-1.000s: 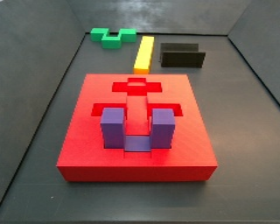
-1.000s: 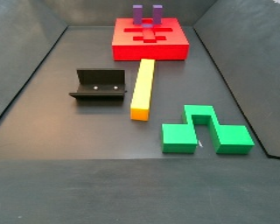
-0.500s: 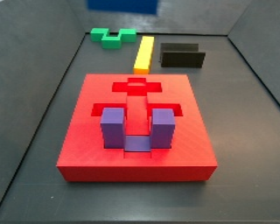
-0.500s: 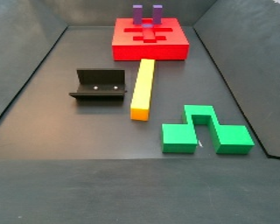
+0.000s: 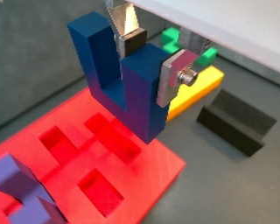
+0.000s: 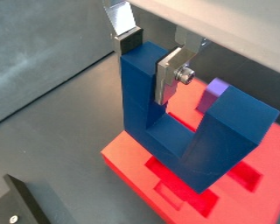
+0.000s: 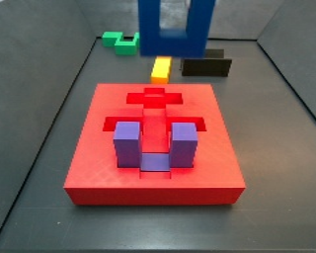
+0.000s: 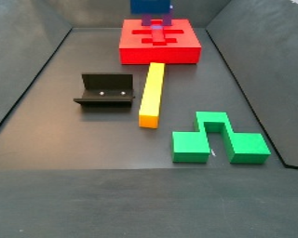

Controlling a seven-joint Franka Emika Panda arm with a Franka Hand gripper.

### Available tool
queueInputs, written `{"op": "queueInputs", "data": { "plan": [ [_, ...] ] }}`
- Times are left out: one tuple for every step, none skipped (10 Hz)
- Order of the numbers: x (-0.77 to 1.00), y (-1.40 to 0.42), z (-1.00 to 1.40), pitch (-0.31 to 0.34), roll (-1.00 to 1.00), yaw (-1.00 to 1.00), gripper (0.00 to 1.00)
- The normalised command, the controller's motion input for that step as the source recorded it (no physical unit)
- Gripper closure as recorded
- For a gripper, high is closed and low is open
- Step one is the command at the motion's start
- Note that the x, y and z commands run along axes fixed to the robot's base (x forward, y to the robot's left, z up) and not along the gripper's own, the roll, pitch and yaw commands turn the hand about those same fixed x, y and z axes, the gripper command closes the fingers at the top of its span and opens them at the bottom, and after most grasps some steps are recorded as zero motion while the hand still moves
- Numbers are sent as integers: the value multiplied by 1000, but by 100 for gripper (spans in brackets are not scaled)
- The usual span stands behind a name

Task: Pick up the blue object. Move up. Place the blue object on the fixture. Regrasp the blue object. Move to above the board. Insert the blue object.
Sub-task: Insert the blue object.

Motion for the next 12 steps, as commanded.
{"op": "queueInputs", "data": {
  "plan": [
    [0, 0, -686, -217, -120, 0, 100],
    [0, 0, -566, -199, -143, 0, 100],
    [0, 0, -371, -104, -111, 3, 100],
    [-69, 0, -371, -117, -104, 17, 100],
    [-20, 0, -400, -111, -69, 31, 100],
    [-63, -14, -360, -113, -41, 71, 100],
    [-106, -66, -214, -103, -3, 86, 100],
    [-277, -103, 0, -211, 0, 131, 100],
    [-363, -74, 71, -231, 0, 143, 100],
    [-349, -43, 0, -240, -13, 163, 100],
    [-166, 0, -17, -181, 0, 191, 100],
    [0, 0, -94, -69, 33, 63, 100]
  ]
}}
